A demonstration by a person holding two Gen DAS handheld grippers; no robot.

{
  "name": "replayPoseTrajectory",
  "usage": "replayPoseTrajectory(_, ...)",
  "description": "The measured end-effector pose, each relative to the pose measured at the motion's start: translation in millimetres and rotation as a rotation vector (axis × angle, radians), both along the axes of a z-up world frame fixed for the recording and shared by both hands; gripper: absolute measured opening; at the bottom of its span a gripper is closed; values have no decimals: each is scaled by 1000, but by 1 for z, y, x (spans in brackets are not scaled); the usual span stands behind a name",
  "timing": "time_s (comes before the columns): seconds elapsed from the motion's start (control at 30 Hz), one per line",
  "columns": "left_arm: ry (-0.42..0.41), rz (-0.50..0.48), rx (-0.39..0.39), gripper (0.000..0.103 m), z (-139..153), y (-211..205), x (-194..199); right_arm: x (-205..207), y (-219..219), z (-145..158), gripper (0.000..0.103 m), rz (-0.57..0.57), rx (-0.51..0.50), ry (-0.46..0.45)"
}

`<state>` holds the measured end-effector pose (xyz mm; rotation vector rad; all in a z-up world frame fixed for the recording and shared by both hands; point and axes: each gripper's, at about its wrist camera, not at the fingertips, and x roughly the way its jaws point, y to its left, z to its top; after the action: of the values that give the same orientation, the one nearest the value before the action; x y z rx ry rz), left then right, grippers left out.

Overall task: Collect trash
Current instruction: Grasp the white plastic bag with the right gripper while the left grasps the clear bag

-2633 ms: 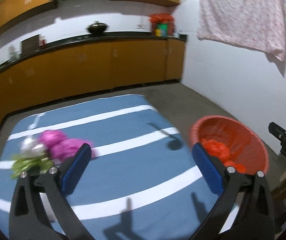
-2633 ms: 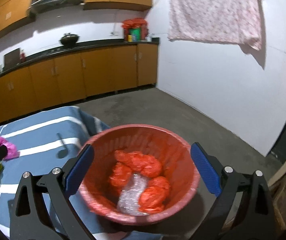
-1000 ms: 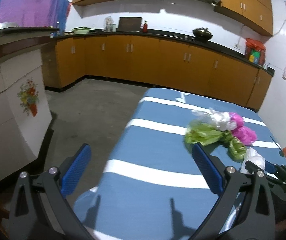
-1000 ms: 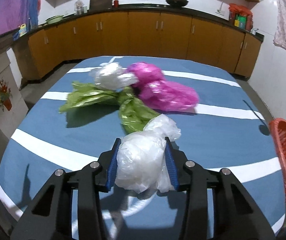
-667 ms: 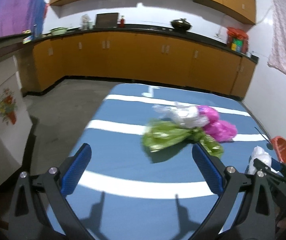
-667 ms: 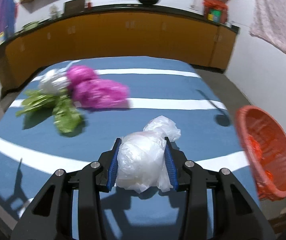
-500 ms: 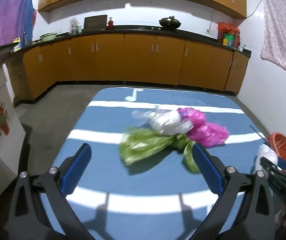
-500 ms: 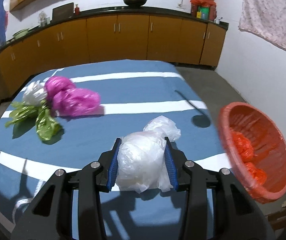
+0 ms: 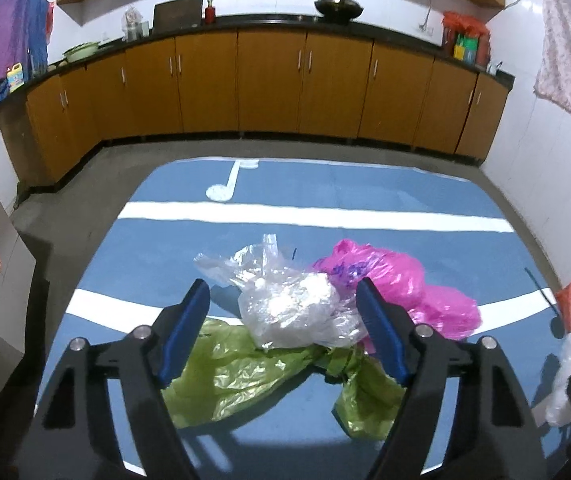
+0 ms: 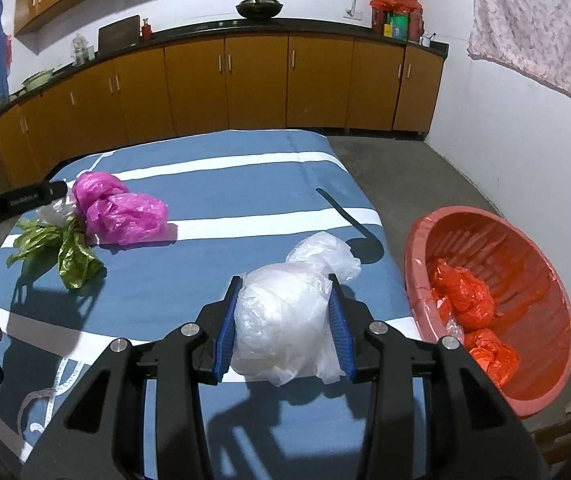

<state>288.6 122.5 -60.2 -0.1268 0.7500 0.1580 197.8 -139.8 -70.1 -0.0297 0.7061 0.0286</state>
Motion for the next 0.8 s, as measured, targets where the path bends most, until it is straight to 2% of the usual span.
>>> replayPoseTrajectory(0.07, 26, 0, -15, 65, -7, 1, 4, 0, -2, 0, 42, 0, 7, 1)
replayPoseTrajectory(0.13, 53, -7, -34, 52, -15, 3, 6, -1, -3, 0, 42, 2, 11, 0)
replayPoseTrajectory(0.23, 54, -11, -44, 41, -18, 3, 4, -2, -4, 1, 42, 7, 14, -4)
replayPoseTrajectory(0.3, 33, -22, -48, 38, -14, 4, -1, -4, -4, 3, 42, 9, 18, -8)
replayPoseTrajectory(0.8, -142, -50, -50, 35, 50, 6, -62, -23, 0, 36, 42, 31, 25, -87)
